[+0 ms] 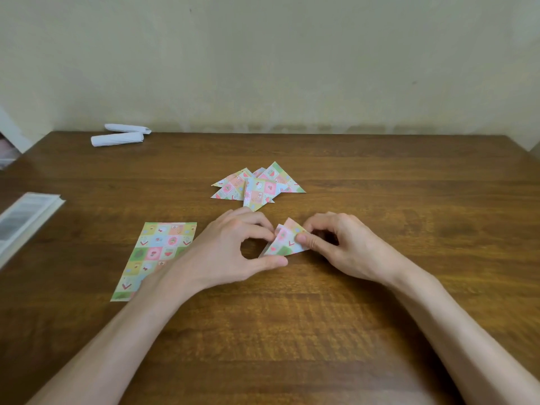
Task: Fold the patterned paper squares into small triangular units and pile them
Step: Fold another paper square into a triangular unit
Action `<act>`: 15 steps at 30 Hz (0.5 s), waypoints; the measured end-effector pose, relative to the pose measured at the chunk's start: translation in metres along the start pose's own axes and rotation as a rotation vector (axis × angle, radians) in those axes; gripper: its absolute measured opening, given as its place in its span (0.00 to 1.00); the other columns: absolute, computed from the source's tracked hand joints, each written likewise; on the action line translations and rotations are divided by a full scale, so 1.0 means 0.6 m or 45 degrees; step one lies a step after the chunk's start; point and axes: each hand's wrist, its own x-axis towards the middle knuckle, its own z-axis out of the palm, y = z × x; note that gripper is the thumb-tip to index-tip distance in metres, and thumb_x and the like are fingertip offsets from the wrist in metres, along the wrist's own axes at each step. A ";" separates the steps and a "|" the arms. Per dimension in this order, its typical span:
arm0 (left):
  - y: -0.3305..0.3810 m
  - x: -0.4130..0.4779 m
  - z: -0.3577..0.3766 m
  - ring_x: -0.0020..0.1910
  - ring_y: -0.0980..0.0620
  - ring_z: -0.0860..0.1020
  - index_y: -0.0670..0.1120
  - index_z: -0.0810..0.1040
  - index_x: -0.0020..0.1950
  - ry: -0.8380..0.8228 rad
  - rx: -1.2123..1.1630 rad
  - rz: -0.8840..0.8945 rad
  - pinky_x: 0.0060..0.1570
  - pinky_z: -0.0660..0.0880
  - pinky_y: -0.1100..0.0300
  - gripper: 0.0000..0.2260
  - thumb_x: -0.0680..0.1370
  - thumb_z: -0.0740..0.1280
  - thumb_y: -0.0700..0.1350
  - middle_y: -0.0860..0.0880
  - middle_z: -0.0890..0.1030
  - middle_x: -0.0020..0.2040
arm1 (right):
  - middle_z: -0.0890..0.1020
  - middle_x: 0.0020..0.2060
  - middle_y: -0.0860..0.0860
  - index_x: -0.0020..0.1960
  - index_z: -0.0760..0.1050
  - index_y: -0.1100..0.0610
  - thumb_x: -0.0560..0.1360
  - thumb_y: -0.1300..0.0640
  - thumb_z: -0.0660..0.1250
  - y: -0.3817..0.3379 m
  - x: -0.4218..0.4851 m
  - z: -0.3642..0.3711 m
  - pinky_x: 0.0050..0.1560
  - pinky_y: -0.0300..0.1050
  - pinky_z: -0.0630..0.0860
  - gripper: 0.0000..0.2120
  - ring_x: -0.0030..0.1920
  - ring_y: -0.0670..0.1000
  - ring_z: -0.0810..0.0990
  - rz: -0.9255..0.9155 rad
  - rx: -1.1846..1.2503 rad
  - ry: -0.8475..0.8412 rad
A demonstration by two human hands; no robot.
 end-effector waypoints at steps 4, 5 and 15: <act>-0.007 -0.001 -0.006 0.46 0.55 0.77 0.59 0.78 0.40 0.005 0.001 -0.114 0.54 0.74 0.53 0.15 0.71 0.69 0.70 0.60 0.80 0.42 | 0.80 0.36 0.45 0.51 0.80 0.47 0.81 0.47 0.68 -0.006 0.003 0.014 0.45 0.44 0.74 0.05 0.41 0.49 0.77 0.031 -0.020 0.085; -0.007 -0.001 -0.006 0.45 0.53 0.76 0.59 0.78 0.40 -0.015 -0.011 -0.152 0.53 0.75 0.52 0.16 0.71 0.70 0.70 0.59 0.79 0.42 | 0.80 0.36 0.45 0.54 0.80 0.45 0.81 0.48 0.69 -0.007 0.003 0.015 0.44 0.45 0.75 0.03 0.40 0.49 0.77 0.036 -0.018 0.101; -0.002 0.002 -0.007 0.44 0.61 0.73 0.59 0.78 0.35 -0.080 0.006 -0.350 0.53 0.74 0.54 0.15 0.71 0.73 0.67 0.57 0.77 0.36 | 0.78 0.38 0.41 0.60 0.74 0.39 0.79 0.46 0.68 -0.012 0.003 0.035 0.47 0.50 0.75 0.11 0.43 0.42 0.75 0.087 -0.135 0.186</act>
